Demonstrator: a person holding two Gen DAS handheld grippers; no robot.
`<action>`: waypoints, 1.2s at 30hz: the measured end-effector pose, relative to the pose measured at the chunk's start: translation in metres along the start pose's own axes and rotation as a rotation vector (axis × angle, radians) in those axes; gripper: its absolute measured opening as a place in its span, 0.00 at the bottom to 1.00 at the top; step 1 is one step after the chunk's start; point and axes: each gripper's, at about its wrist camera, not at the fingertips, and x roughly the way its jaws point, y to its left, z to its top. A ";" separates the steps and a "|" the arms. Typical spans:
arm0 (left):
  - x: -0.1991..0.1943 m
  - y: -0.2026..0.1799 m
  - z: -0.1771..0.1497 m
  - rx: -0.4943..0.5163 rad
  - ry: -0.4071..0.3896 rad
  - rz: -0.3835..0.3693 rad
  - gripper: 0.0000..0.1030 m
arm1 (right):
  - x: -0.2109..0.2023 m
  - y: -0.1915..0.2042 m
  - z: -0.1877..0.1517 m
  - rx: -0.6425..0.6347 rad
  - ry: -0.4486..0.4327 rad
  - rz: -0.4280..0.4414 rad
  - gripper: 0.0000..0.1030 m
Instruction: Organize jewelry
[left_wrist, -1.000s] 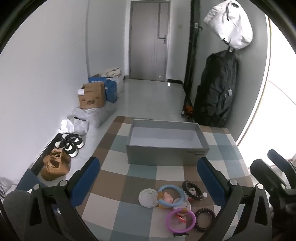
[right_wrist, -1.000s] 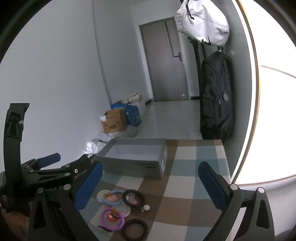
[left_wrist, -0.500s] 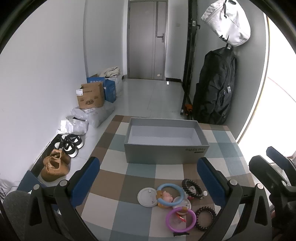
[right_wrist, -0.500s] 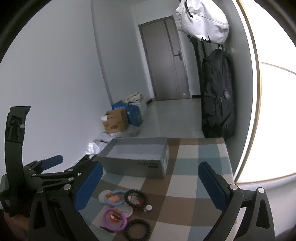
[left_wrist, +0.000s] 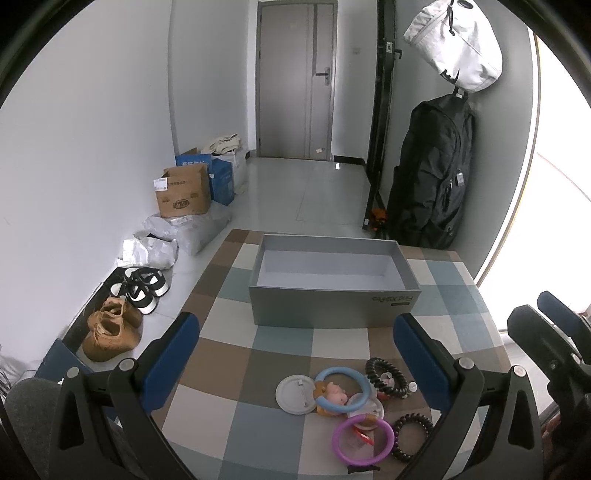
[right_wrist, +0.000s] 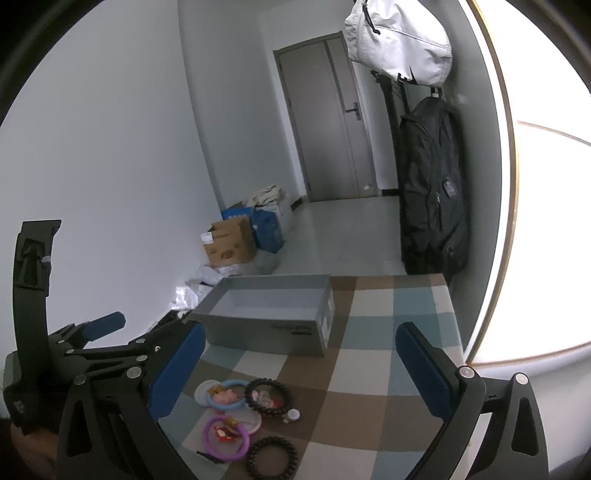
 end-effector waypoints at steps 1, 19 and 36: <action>0.000 -0.001 -0.001 0.001 -0.002 0.002 0.99 | 0.000 0.000 0.000 0.000 0.001 0.001 1.00; 0.002 -0.010 -0.008 0.018 0.004 -0.011 0.99 | -0.001 -0.002 0.000 0.004 0.001 0.002 1.00; 0.006 -0.009 -0.012 -0.004 0.062 -0.080 0.99 | -0.005 -0.005 0.000 0.019 0.004 -0.003 1.00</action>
